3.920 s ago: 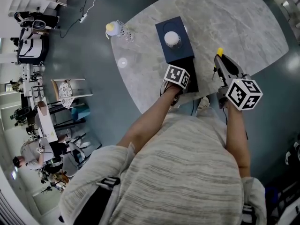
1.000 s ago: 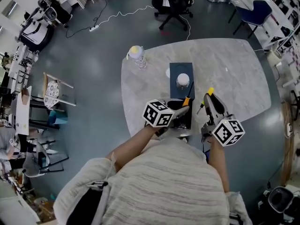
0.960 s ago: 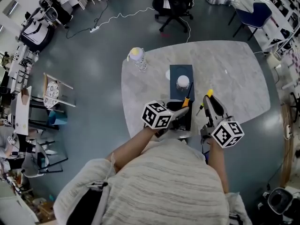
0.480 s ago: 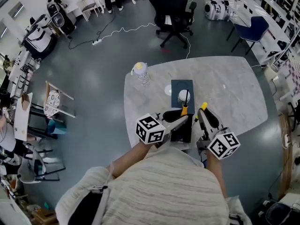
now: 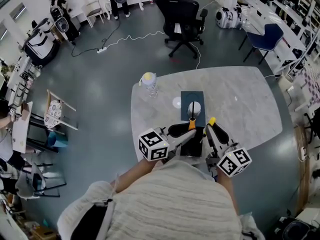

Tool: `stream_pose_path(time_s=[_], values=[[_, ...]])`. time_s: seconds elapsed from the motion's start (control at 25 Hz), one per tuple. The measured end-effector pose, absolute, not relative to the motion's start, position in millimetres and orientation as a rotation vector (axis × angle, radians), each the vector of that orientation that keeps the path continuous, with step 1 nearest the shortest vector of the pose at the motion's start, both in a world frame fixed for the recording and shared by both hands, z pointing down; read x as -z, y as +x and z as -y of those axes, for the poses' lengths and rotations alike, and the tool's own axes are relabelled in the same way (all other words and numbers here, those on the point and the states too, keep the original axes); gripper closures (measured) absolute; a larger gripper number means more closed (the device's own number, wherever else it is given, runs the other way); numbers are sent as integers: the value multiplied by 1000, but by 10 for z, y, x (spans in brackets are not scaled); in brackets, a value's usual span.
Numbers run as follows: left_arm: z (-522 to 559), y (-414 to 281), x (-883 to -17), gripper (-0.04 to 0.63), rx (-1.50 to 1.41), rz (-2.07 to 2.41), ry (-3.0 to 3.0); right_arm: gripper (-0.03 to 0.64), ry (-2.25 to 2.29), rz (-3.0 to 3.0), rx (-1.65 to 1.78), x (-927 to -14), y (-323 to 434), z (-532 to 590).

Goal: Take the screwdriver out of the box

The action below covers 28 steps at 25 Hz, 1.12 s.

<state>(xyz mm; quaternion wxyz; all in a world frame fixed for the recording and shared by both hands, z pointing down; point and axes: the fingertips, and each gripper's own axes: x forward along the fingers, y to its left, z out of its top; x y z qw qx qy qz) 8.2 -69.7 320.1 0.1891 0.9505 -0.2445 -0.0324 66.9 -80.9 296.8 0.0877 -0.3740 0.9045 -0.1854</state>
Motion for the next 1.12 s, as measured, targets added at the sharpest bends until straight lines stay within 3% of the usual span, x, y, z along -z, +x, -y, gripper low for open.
stream_pose_path(time_s=[1.12], values=[[621,111,-3192,479,126,654,2674,549,-1126,-2773,507,-3064,640,733]])
